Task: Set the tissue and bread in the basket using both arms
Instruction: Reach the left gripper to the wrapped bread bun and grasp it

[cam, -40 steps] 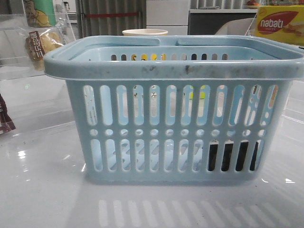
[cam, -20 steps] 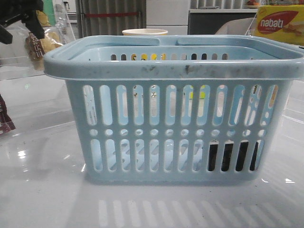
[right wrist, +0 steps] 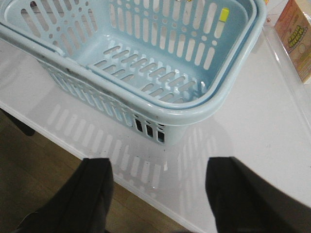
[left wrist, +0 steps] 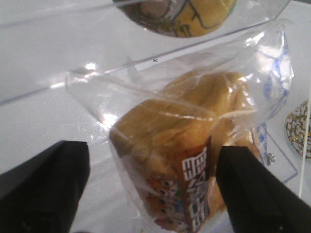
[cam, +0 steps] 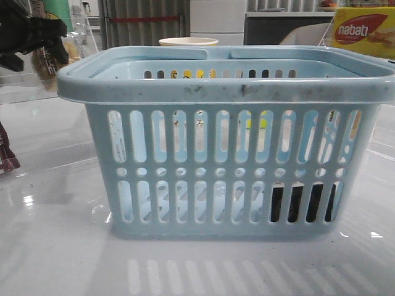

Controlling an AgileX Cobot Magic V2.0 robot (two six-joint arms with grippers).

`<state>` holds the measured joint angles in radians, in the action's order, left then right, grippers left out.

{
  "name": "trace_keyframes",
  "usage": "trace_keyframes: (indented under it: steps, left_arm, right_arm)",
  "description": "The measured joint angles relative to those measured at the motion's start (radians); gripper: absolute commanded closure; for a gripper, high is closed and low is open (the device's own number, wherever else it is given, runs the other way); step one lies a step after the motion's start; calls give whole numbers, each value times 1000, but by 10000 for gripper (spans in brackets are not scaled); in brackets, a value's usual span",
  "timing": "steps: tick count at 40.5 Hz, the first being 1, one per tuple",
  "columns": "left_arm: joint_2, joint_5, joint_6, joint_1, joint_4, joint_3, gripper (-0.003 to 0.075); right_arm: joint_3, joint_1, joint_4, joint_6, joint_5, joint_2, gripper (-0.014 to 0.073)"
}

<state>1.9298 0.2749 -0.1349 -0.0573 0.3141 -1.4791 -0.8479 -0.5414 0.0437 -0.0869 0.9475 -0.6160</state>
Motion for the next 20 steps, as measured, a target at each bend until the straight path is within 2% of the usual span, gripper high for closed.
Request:
trace_keyframes:
  steps: [13,18,20]
  left_arm:
    - [0,11,1,-12,15,-2,547]
    - [-4,40,1,-12,26,-2,622]
    - [-13,51,1,-12,27,-2,626]
  right_arm:
    - [0,0,0,0,0,0,73]
    - [0,0,0,0,0,0,73]
    - [0,0,0,0,0,0,73]
